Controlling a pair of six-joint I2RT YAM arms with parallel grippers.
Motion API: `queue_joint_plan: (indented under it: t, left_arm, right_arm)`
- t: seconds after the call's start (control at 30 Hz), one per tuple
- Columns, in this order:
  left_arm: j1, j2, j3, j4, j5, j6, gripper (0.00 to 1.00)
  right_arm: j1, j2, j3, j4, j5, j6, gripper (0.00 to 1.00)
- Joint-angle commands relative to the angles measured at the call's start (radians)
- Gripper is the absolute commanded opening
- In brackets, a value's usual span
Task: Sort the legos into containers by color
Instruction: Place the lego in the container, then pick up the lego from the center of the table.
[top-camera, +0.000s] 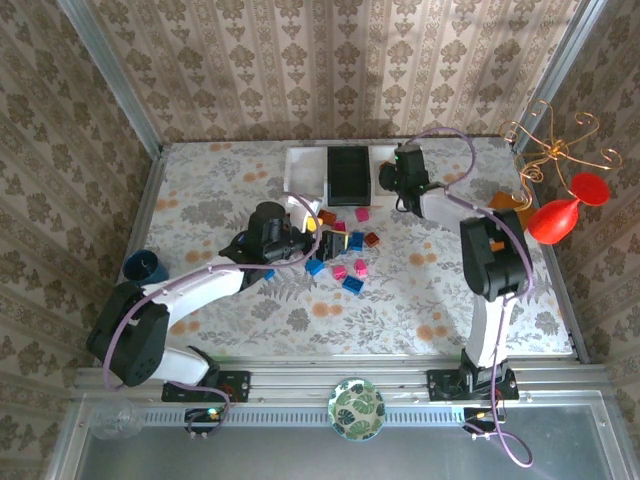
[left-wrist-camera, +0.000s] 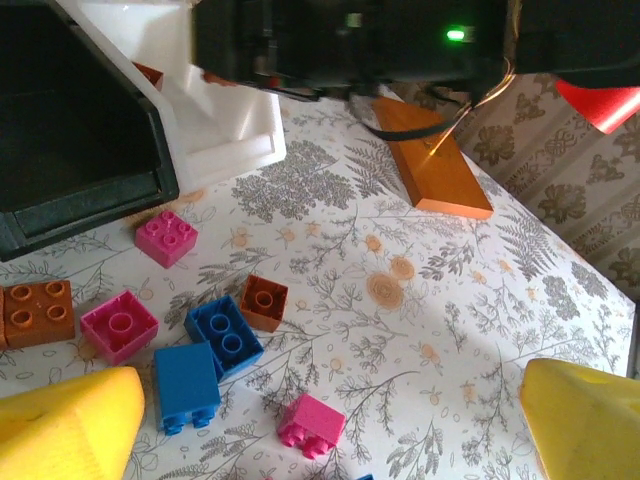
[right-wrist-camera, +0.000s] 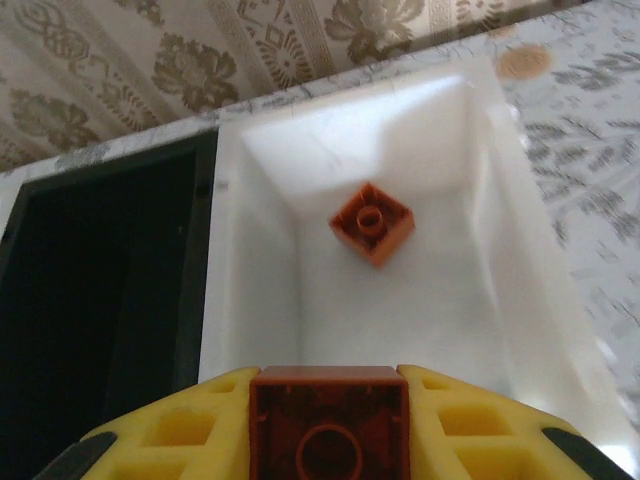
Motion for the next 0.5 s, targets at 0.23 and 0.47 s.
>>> queue_joint_plan:
  t: [0.23,0.47]
  left_arm:
    - [0.001,-0.096,-0.008,-0.153,-0.150,0.054,1.00]
    - [0.094,-0.198,-0.109,-0.250,-0.226,0.046,1.00]
  right_arm:
    - [-0.020,-0.035,0.087,-0.098,0.030,-0.023,0.62]
    - [0.117,-0.383,-0.356,-0.045,-0.019,-0.079,0.68]
